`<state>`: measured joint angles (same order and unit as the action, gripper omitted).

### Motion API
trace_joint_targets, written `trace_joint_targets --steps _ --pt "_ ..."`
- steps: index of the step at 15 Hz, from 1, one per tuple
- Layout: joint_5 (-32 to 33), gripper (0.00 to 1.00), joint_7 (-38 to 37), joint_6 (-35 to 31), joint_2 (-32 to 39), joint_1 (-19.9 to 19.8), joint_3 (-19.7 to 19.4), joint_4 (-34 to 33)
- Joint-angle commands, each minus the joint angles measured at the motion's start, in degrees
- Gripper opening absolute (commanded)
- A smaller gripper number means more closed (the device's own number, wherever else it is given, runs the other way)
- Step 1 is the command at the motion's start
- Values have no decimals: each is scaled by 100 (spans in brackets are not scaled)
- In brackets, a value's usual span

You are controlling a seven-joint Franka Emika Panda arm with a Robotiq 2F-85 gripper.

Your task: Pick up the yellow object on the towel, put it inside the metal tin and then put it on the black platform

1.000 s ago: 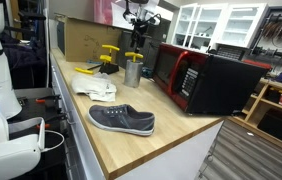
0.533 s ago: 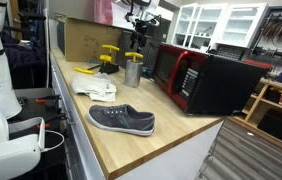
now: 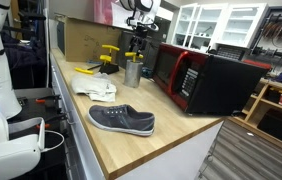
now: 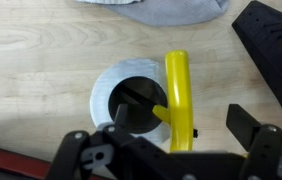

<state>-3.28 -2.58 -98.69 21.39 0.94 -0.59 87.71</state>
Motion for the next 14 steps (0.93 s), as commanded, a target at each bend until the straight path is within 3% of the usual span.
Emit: trace_joint_targets --steps 1,2,3,10,12,13,14 --pt "221 100 -149 422 217 81 22 -363" --pt "288 92 -156 494 249 111 20 -412" --pt "335 72 -174 555 287 140 23 -464" --pt "675 19 -137 650 413 272 28 -635" --pt "717 5 -127 637 428 289 29 -644" --pt "774 2 -123 649 416 296 26 -650" --pt "803 6 -123 629 399 308 28 -631"
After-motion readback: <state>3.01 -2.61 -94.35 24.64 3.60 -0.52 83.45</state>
